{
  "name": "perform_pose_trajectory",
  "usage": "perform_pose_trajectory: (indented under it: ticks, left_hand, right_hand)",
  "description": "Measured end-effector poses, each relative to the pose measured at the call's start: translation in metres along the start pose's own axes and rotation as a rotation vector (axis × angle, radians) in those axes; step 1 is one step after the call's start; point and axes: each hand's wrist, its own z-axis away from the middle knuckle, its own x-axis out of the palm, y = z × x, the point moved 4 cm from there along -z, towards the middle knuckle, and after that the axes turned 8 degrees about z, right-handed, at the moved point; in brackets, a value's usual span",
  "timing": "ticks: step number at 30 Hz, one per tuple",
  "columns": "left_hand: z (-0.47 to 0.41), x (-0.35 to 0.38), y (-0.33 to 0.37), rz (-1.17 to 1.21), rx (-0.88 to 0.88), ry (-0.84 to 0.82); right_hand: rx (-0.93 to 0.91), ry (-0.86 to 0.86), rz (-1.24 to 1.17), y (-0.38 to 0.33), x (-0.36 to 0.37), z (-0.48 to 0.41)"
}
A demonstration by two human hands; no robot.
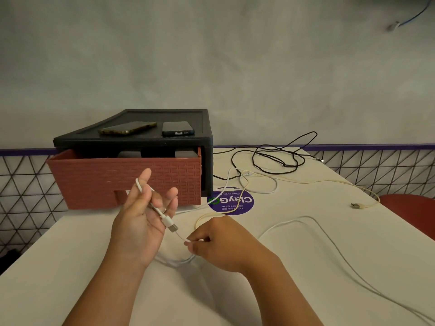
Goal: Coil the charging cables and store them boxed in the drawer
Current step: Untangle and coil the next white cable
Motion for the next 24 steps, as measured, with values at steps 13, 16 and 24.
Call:
perform_pose_trajectory:
  ticks: [13, 16, 24]
  left_hand:
    - [0.000, 0.004, -0.007, -0.217, 0.000, -0.059]
    - [0.004, 0.005, -0.012, -0.423, 0.059, -0.102]
    - [0.012, 0.011, -0.020, -0.728, 0.037, -0.245]
  right_hand:
    - [-0.031, -0.023, -0.054, -0.008, 0.002, 0.002]
    - [-0.032, -0.001, -0.149, -0.009, -0.001, 0.003]
    - [-0.038, 0.162, -0.346, -0.005, -0.015, 0.004]
